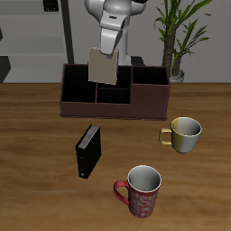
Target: Place the yellow book into the back desk caddy's front compartment
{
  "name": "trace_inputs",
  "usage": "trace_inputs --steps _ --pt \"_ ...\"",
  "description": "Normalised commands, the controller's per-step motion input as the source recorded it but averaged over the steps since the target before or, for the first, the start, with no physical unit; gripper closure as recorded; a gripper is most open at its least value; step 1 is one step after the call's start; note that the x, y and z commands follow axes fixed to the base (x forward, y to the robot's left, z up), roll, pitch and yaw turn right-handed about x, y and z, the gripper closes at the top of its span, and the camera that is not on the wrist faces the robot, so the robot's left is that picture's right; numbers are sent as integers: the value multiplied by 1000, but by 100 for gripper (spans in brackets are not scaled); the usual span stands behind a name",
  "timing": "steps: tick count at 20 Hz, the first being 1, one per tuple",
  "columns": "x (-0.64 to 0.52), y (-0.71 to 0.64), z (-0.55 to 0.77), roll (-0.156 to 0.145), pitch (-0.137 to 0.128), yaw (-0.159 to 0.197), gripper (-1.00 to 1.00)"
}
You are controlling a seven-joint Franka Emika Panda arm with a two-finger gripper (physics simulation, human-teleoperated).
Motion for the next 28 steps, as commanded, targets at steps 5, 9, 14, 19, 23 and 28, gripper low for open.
trace_inputs --steps 5,9,14,19,23,28 --pt "8 171 -69 39 24 -7 100" --pt "21 179 -94 32 17 19 100" --pt "-8 64 -63 20 13 32 100" --pt "-34 -39 -75 -2 22 1 100" --pt "-160 38 -131 19 43 20 100" --pt "-89 -7 107 -10 0 10 100"
